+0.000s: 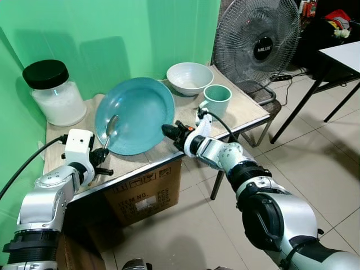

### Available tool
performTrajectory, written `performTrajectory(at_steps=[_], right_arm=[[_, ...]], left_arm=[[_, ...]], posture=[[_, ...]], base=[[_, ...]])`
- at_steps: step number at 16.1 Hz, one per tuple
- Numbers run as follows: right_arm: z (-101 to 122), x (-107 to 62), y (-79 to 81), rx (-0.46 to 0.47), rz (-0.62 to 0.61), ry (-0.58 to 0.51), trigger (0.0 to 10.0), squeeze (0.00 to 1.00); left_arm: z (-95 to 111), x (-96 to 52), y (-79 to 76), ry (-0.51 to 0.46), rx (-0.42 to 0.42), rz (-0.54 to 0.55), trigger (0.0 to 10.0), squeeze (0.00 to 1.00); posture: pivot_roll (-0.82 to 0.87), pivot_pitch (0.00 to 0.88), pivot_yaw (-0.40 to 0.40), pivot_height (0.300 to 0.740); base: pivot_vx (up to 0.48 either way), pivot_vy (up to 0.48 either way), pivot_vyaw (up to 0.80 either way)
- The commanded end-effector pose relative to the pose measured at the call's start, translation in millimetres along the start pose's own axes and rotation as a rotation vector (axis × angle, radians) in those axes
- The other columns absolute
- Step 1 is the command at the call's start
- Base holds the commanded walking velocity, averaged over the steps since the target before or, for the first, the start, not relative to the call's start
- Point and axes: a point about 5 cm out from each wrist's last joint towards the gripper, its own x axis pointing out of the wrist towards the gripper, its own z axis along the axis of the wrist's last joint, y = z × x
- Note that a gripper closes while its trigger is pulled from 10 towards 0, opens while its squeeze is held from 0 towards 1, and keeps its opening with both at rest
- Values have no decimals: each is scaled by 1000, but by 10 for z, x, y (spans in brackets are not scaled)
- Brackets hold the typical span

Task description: Setting the table

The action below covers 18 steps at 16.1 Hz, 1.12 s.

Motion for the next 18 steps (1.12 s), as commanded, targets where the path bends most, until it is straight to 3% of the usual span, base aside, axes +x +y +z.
performTrajectory(at_steps=[1, 4, 5, 7, 10, 12, 15, 18], right_arm=[[-88, 68, 95, 9, 39, 4, 0, 0], [-60, 57, 51, 11, -8, -22, 0, 0], [-14, 48, 29, 8, -40, -54, 0, 0], [40, 39, 28, 8, -50, -85, 0, 0], [163, 21, 114, -127, 20, -127, 0, 0], [234, -3, 146, -180, 48, -153, 0, 0], [275, -53, 178, -389, 102, -120, 0, 0], [413, -131, 167, -441, 83, -187, 0, 0]], left_arm=[[-120, 42, -77, 54, -13, -43, 0, 0], [23, 18, -102, -37, -5, -69, 0, 0], [199, -26, -123, -137, -6, -98, 0, 0], [361, -78, -146, -221, -7, -124, 0, 0], [705, -200, -157, -351, 15, -126, 0, 0], [814, -246, -115, -387, 29, -98, 0, 0], [897, -292, 97, -403, 49, 53, 0, 0], [851, -284, 263, -364, 50, 165, 0, 0]], posture=[[63, 18, -18, 740], [63, 15, -17, 740], [64, 13, -18, 740], [67, 11, -18, 740], [77, 7, -20, 740], [77, 3, -16, 740], [72, 1, -13, 740], [71, 0, -13, 740]], base=[[0, 0, 0], [0, 0, 0], [0, 0, 0], [0, 0, 0], [0, 0, 0], [0, 0, 0], [0, 0, 0], [0, 0, 0]])
